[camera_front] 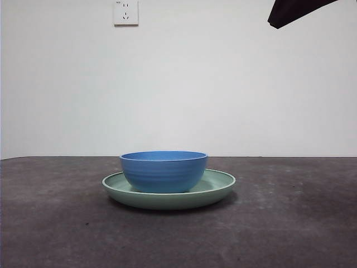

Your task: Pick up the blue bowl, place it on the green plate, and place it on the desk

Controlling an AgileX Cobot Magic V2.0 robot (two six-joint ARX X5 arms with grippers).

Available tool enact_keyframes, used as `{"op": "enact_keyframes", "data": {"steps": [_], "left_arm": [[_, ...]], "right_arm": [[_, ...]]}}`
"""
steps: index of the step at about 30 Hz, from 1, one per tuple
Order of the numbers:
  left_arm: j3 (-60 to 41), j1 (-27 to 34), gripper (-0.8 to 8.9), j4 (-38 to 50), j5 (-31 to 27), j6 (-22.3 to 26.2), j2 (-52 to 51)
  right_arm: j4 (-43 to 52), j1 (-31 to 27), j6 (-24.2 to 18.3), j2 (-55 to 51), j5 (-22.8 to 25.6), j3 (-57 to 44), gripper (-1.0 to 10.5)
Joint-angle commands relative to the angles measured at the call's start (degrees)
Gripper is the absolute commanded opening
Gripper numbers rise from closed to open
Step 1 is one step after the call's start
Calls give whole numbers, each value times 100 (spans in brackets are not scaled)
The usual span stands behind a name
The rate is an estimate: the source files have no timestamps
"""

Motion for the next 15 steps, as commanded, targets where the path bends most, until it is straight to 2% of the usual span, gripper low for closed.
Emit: {"op": "enact_keyframes", "data": {"steps": [1,15], "left_arm": [[-142,22,10,77,-33,-83,-11],[-540,22,10,-184,-33,-162,-11]], "right_arm": [[37,52,-46,52,-2,57,10],[39,52,-46,52,-2,57,10]]}}
